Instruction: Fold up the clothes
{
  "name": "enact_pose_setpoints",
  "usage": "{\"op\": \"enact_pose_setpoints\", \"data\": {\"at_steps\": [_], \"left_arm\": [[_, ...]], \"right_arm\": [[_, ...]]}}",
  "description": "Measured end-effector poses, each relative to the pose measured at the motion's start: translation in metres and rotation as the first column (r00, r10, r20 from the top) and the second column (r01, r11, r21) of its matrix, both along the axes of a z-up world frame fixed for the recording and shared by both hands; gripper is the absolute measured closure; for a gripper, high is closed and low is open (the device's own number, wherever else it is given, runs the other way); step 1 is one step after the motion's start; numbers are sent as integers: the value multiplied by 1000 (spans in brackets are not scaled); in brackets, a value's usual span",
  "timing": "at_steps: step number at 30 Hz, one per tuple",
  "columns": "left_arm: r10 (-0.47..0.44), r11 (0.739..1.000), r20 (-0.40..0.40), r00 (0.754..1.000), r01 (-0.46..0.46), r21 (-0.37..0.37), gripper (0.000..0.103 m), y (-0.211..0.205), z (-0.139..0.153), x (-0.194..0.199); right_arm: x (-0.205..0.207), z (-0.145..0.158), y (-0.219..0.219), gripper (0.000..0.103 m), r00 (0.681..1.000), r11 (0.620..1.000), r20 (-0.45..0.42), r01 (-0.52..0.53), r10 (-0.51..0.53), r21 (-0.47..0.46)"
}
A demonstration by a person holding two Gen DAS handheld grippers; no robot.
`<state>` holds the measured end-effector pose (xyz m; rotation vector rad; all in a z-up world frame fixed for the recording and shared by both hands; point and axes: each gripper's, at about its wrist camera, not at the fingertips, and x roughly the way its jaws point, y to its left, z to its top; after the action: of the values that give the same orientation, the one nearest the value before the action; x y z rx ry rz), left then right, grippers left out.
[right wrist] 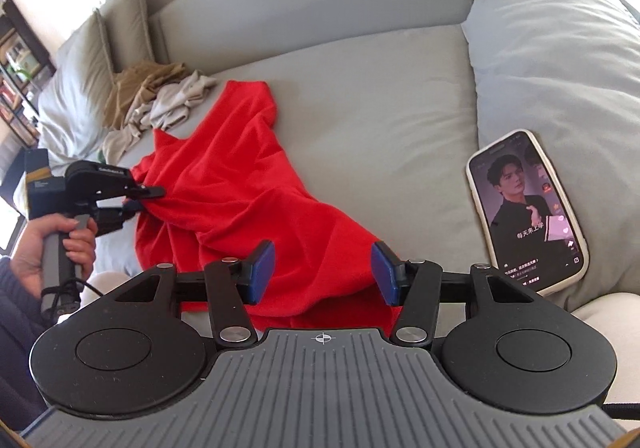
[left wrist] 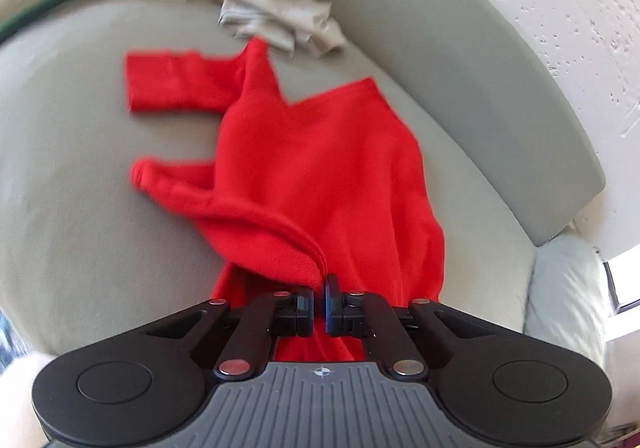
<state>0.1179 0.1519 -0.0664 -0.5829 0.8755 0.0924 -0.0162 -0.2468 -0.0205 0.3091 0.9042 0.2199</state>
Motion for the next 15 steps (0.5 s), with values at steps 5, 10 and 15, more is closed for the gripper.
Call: {"op": "enact_pose_setpoints", "data": {"at_steps": [5, 10, 15], "left_arm": [[-182, 975, 111, 977, 164, 152, 101, -74, 55, 48], [-503, 853, 224, 835, 437, 287, 101, -219, 105, 102], [-759, 638, 173, 628, 663, 391, 53, -338, 104, 89]], "right_arm": [[3, -10, -11, 48, 1000, 999, 8, -11, 11, 39], [4, -20, -30, 48, 1000, 999, 6, 30, -30, 32], [-1, -28, -49, 48, 995, 995, -32, 94, -93, 23]]}}
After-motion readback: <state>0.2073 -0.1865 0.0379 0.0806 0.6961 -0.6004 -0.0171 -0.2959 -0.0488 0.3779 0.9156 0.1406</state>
